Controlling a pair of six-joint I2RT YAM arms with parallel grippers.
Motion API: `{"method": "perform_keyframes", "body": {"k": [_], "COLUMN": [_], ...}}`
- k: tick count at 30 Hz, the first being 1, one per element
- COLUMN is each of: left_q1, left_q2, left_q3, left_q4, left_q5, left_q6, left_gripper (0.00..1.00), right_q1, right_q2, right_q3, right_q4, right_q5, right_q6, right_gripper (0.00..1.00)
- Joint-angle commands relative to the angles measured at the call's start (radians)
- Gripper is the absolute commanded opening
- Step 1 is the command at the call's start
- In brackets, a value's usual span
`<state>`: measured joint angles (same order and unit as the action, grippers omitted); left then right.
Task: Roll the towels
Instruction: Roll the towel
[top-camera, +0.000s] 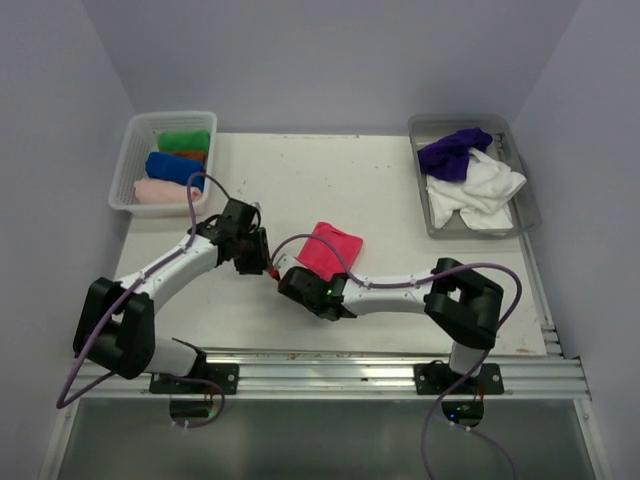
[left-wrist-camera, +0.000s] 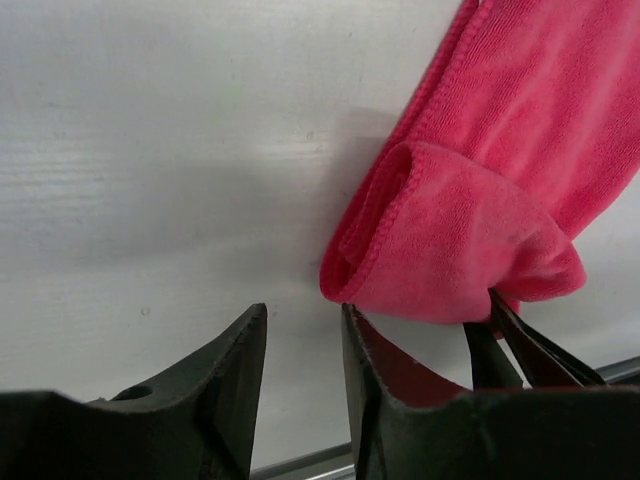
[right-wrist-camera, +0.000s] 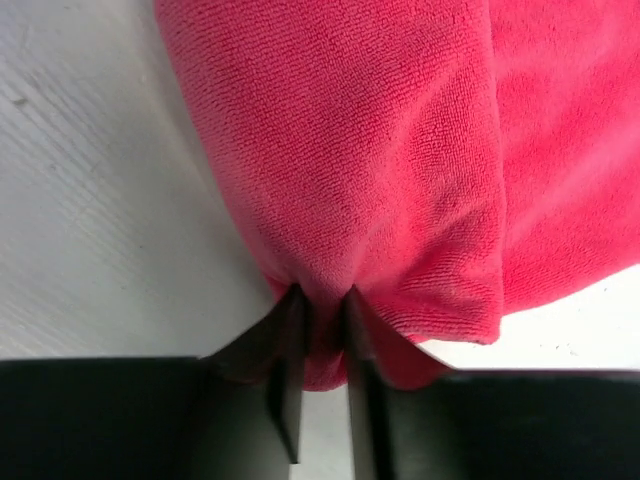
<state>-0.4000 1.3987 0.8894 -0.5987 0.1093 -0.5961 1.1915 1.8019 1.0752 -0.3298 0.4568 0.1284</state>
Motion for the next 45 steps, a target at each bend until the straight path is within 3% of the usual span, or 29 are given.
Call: {"method": "perform_keyframes", "body": {"k": [1, 4, 9, 15, 22, 28, 32, 33, 37, 39, 42, 45], "left_q1": [0.007, 0.007, 0.006, 0.006, 0.006, 0.006, 0.006, 0.006, 0.006, 0.006, 0.006, 0.006], "left_q2": [-0.058, -0.098, -0.107, -0.086, -0.061, -0.151, -0.214, -0.217, -0.185, -0.147, -0.104, -0.064], "left_q3": [-0.075, -0.156, -0.253, -0.308, -0.343, -0.414, -0.455, -0.458, -0.460, -0.458, -0.463, -0.457], "left_q4": [0.114, 0.223, 0.355, 0.461, 0.568, 0.662, 0.705, 0.709, 0.731, 0.749, 0.786, 0.803], "left_q5": [0.107, 0.203, 0.259, 0.271, 0.288, 0.302, 0.299, 0.287, 0.280, 0.293, 0.299, 0.302], "left_q6": [-0.112, -0.148, -0.208, -0.266, -0.318, -0.352, -0.358, -0.361, -0.364, -0.369, -0.375, -0.381], "left_gripper": [0.41, 0.55, 0.81, 0.83, 0.78, 0.72, 0.45, 0.45, 0.81, 0.87, 0.89, 0.83], "right_q1": [-0.010, -0.039, -0.113, -0.174, -0.178, -0.179, -0.178, -0.179, -0.178, -0.179, -0.179, -0.178], "right_q2": [-0.033, -0.091, -0.154, -0.193, -0.185, -0.170, -0.153, -0.148, -0.150, -0.153, -0.159, -0.168], "right_q3": [0.006, -0.012, -0.041, -0.084, -0.087, -0.086, -0.081, -0.078, -0.087, -0.090, -0.092, -0.096], "right_q4": [0.049, 0.058, 0.098, 0.152, 0.141, 0.138, 0.141, 0.146, 0.166, 0.172, 0.173, 0.169], "right_q5": [-0.042, -0.124, -0.317, -0.452, -0.452, -0.454, -0.454, -0.454, -0.454, -0.454, -0.454, -0.452], "right_q6": [-0.003, 0.042, 0.115, 0.211, 0.234, 0.240, 0.251, 0.251, 0.264, 0.267, 0.275, 0.277], "right_gripper": [0.14, 0.01, 0.00, 0.00, 0.00, 0.00, 0.00, 0.00, 0.00, 0.00, 0.00, 0.00]}}
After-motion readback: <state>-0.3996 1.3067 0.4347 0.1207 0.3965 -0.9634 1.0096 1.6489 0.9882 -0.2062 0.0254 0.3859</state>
